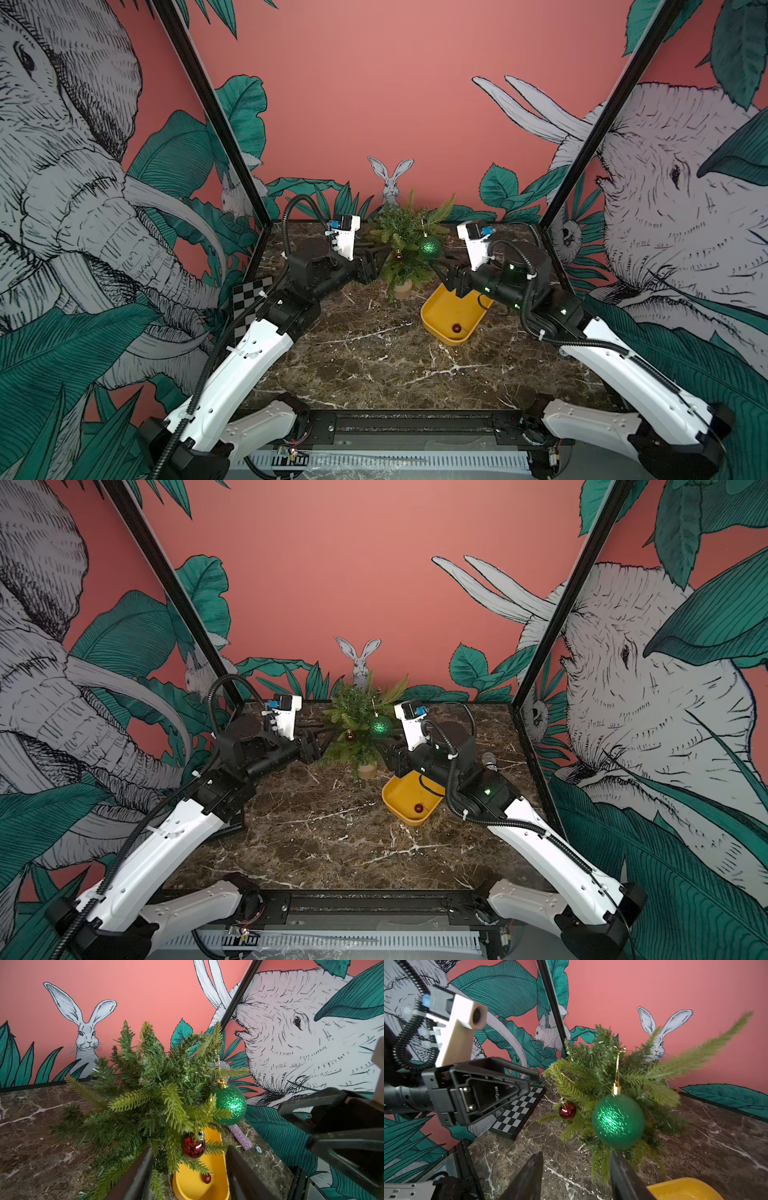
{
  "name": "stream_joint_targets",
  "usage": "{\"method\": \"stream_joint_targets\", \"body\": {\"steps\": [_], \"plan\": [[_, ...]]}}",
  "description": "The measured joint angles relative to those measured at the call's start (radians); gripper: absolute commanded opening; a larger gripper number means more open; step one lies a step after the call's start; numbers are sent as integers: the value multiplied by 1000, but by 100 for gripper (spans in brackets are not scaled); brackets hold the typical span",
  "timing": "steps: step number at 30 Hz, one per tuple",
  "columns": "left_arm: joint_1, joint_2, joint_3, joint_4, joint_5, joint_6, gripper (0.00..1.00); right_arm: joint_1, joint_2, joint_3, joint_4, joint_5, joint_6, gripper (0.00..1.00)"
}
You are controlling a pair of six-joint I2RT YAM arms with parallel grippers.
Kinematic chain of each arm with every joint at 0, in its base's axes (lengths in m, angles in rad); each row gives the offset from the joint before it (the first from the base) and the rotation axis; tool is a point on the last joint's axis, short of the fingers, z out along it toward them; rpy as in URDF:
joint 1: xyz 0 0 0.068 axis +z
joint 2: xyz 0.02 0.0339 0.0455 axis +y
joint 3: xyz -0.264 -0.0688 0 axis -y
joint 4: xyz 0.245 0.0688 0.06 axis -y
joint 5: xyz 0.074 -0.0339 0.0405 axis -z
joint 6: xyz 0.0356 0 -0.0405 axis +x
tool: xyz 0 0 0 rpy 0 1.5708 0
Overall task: Decorate the small christmas tree with ornaments
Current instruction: Hang an ornament on the christmas tree, then pick up an ornament from the container.
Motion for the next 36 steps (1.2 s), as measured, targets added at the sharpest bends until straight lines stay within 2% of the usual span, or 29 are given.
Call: {"method": "stream_joint_targets", "body": {"steps": [5, 10, 15, 20, 36], "plan": [[0, -34, -60, -8, 24, 0, 60, -49, -95, -107, -48, 68, 79, 50], [0, -63, -182, -8, 47, -12, 60, -121, -72, -191, -119, 94, 180, 46], [0, -98, -296, 0, 55, -43, 60, -142, 84, -183, -251, 127, 238, 43], [0, -95, -385, 46, 68, -86, 59, -156, 288, -123, -358, 165, 238, 39], [0, -94, -443, 95, 73, -127, 59, -235, 627, -119, -312, 159, 195, 40]]}}
